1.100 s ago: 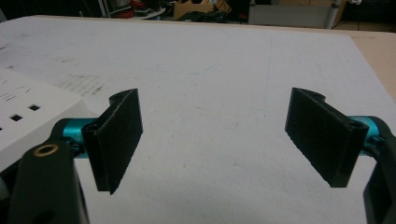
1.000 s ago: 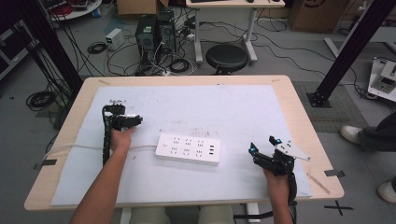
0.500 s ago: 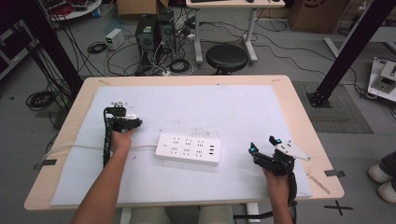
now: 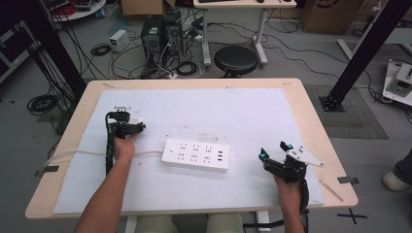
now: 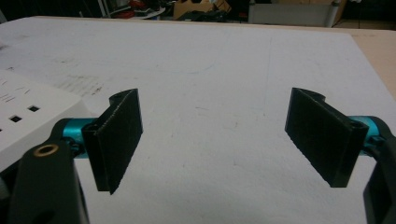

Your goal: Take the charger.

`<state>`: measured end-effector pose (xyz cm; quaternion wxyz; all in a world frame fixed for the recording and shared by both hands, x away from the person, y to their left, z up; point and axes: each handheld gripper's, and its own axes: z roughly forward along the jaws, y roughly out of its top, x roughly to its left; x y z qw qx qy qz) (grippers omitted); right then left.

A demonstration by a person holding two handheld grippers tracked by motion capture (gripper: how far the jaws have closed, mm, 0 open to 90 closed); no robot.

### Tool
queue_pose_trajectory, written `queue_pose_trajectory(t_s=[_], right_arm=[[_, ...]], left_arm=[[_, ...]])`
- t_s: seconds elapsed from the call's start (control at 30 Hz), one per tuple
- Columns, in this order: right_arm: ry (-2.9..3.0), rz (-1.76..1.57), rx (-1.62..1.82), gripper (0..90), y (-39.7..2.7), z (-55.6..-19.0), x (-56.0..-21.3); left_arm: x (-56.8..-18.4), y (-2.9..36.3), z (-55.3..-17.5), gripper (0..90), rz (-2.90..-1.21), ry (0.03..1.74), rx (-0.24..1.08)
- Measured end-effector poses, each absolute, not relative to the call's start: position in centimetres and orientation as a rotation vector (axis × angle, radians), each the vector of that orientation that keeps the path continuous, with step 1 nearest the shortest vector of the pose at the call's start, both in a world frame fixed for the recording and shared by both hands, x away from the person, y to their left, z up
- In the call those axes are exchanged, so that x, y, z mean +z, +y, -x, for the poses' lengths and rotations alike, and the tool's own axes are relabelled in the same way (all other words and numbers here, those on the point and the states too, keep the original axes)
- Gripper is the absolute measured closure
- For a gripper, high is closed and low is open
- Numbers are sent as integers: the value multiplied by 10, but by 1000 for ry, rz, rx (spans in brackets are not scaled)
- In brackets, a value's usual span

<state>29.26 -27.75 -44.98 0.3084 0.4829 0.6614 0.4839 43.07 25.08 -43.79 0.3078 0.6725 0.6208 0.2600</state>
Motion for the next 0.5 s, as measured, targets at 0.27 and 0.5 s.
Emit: queue_pose_trajectory(t_s=[0.27,0.5], right_arm=[[1752,-1275,1278,195,-277,-292,-450],[1755,-1273,1278,195,-277,-293,-450]], left_arm=[[-415,250,-416,425,-1739,1500,716],[-397,246,-401,426,-1732,1366,730]])
